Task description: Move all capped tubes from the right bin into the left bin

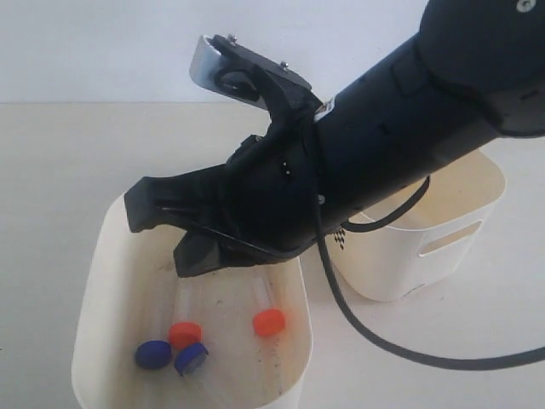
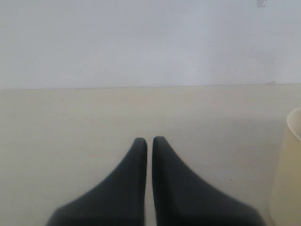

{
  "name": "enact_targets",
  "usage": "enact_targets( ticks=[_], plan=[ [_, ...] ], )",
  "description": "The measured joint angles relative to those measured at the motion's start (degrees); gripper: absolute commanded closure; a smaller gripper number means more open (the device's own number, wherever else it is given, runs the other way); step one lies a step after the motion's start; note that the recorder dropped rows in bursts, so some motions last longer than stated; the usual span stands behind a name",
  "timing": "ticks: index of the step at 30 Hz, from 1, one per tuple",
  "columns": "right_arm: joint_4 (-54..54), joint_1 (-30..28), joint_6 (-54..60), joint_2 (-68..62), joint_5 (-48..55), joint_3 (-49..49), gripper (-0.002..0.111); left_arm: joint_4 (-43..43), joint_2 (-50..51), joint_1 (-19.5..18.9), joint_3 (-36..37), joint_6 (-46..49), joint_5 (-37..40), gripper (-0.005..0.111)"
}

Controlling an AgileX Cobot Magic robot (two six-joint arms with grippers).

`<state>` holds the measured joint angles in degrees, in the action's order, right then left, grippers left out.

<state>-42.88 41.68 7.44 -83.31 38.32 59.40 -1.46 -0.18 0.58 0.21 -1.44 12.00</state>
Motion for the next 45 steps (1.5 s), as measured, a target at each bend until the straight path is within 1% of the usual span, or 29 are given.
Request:
enact_targets(
  ticks=[6, 10, 13, 17, 19, 22, 27, 32, 35, 38, 41, 45],
  plan=[
    [0.23, 0.0, 0.0, 0.0, -4.11, 0.0, 0.107, 0.0, 0.0, 0.0, 0.0, 0.0, 0.0, 0.102],
    [3.51, 0.0, 0.0, 0.53, -5.02, -0.67, 0.107, 0.0, 0.0, 0.0, 0.0, 0.0, 0.0, 0.102],
    [5.69, 0.0, 0.0, 3.47, -7.54, -3.48, 0.107, 0.0, 0.0, 0.0, 0.0, 0.0, 0.0, 0.102],
    [7.87, -1.14, 0.0, 9.95, -14.55, -10.63, 0.107, 0.0, 0.0, 0.0, 0.0, 0.0, 0.0, 0.102],
    [7.98, -3.39, -0.12, 13.64, -16.9, -14.68, 0.107, 0.0, 0.0, 0.0, 0.0, 0.0, 0.0, 0.102],
    [8.1, -8.94, -0.86, 20.57, -17.66, -21.28, 0.107, 0.0, 0.0, 0.0, 0.0, 0.0, 0.0, 0.102],
    [8.19, -22.06, -2.65, 34.88, -17.55, -32.85, 0.107, 0.0, 0.0, 0.0, 0.0, 0.0, 0.0, 0.102],
    [8.38, -32.94, -3.11, 51.06, -17.76, -42.02, 0.107, 0.0, 0.0, 0.0, 0.0, 0.0, 0.0, 0.102],
    [8.38, -37.88, -3.11, 59.58, -17.76, -45.63, 0.107, 0.0, 0.0, 0.0, 0.0, 0.0, 0.0, 0.102],
    [8.61, -41.94, -2.98, 65.93, -17.87, -48.53, 0.107, 0.0, 0.0, 0.0, 0.0, 0.0, 0.0, 0.102],
    [9.66, -44.77, -2.85, 71.46, -18.12, -51.02, 0.107, 0.0, 0.0, 0.0, 0.0, 0.0, 0.0, 0.102],
    [10.34, -46.8, -2.28, 76.69, -18.39, -53.63, 0.107, 0.0, 0.0, 0.0, 0.0, 0.0, 0.0, 0.102]
  ],
)
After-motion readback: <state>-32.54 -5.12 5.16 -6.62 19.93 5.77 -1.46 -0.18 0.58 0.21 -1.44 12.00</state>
